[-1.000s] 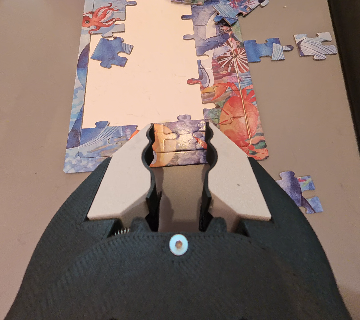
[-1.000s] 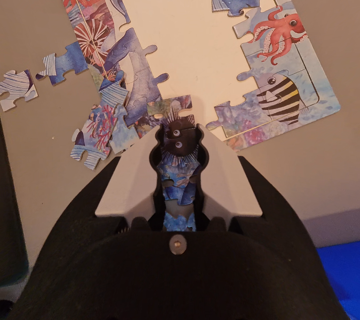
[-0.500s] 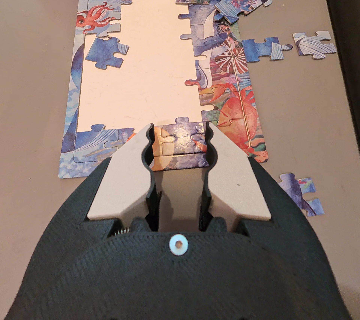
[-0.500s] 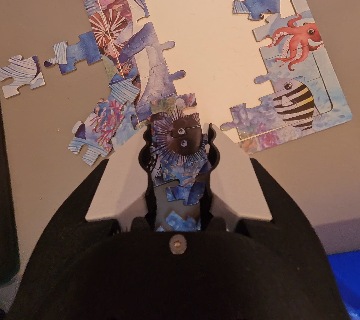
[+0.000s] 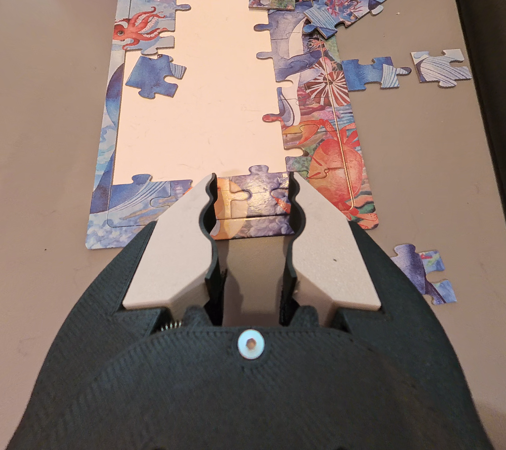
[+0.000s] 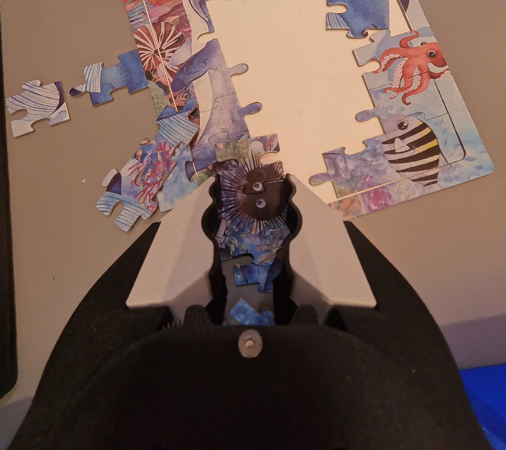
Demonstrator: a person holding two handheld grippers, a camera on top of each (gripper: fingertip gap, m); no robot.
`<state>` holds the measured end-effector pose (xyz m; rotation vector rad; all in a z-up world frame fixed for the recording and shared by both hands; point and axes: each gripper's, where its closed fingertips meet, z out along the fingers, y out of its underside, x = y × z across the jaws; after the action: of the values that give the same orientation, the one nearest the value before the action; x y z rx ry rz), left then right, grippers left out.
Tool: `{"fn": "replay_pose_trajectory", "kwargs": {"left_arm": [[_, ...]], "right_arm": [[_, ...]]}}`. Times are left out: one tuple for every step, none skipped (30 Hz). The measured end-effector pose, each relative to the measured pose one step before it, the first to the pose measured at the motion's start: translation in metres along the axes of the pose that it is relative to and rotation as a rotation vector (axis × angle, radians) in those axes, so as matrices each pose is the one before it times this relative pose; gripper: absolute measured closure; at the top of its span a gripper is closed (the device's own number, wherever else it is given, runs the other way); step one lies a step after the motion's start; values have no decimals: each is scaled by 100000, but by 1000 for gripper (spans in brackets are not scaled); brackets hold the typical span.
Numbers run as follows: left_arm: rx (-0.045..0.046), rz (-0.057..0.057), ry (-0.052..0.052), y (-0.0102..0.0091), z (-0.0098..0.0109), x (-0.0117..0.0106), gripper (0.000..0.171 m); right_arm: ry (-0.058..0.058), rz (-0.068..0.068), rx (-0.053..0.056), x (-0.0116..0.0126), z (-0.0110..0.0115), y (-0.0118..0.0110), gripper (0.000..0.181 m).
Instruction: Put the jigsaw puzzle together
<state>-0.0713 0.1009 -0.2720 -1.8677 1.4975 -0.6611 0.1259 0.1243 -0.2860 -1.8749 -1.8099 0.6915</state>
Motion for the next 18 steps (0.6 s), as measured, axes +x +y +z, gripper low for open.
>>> {"fn": "replay_pose_trajectory", "kwargs": {"left_arm": [[91,-156,-294,11,-126,-67,121],[91,-114,-478,28,-205,-103,121],[433,-270,-570,-3,-290,-149,121],[799,-446,-917,-59,-335,-232,121],[830,-523,-1023,-52,-349,-281,121],[815,-529,-987,-33,-359,-276,121],[1000,-669,-982,-52,-341,-291,121],[907,-761,-924,-37,-324,-288,121],[619,-591,-974,30,-288,-281,122],[360,-589,-965,82,-247,-293,122],[173,-653,-616,123,-184,-226,122],[51,-519,-414,146,-137,-164,122],[-142,-353,-237,150,-92,-110,122],[-271,-190,-297,150,-46,-101,122],[-394,-110,-245,148,-31,-67,122],[-438,-71,-110,150,-12,-44,122],[-272,-118,213,108,22,14,122],[-227,-63,294,70,48,35,122]], "right_arm": [[119,-34,-69,8,-40,7,137],[355,-316,-170,21,-20,6,137],[-25,-255,-50,-38,-8,-47,137],[-283,-156,261,-72,-4,-118,137],[30,-311,411,-30,-18,-171,137],[5,-315,397,-13,-6,-186,137],[-295,-170,228,-34,-4,-165,137],[-35,-279,-204,2,30,-103,137],[193,-480,152,48,27,-150,137],[-497,-139,208,-42,38,-152,137],[-885,-123,-118,-105,58,-97,136],[-186,-442,-291,-23,41,0,137],[-327,100,-2,-2,8,34,136],[-573,744,75,-11,-18,102,136],[-467,650,-138,-29,-77,251,137],[249,619,296,33,-134,285,136],[-416,1349,695,-49,-154,293,137],[-182,1367,553,-11,-158,331,136]]}}
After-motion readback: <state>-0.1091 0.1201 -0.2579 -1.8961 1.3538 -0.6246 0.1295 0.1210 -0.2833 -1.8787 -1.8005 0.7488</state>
